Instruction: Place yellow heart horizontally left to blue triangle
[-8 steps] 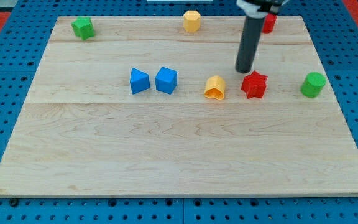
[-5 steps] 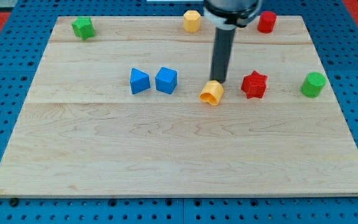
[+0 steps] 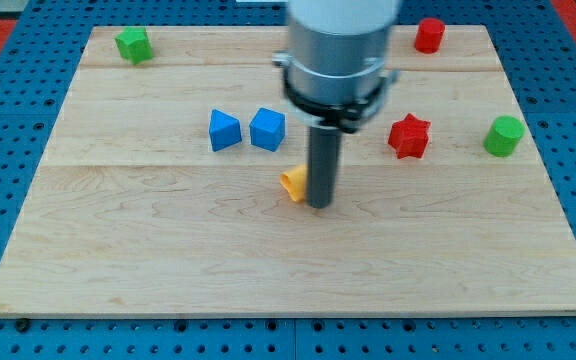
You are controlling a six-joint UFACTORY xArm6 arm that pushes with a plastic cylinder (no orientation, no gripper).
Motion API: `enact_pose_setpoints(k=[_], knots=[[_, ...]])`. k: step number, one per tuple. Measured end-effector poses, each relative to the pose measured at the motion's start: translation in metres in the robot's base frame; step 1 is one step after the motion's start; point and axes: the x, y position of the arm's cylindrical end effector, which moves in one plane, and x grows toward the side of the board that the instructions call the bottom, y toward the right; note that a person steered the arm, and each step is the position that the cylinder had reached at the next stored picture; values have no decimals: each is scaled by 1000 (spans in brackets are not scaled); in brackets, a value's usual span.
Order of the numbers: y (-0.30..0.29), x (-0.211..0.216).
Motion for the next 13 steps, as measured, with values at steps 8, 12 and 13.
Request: enact_pose_setpoints(k=[8, 12, 13], knots=[[-175, -3], [-235, -61], [-219, -69]])
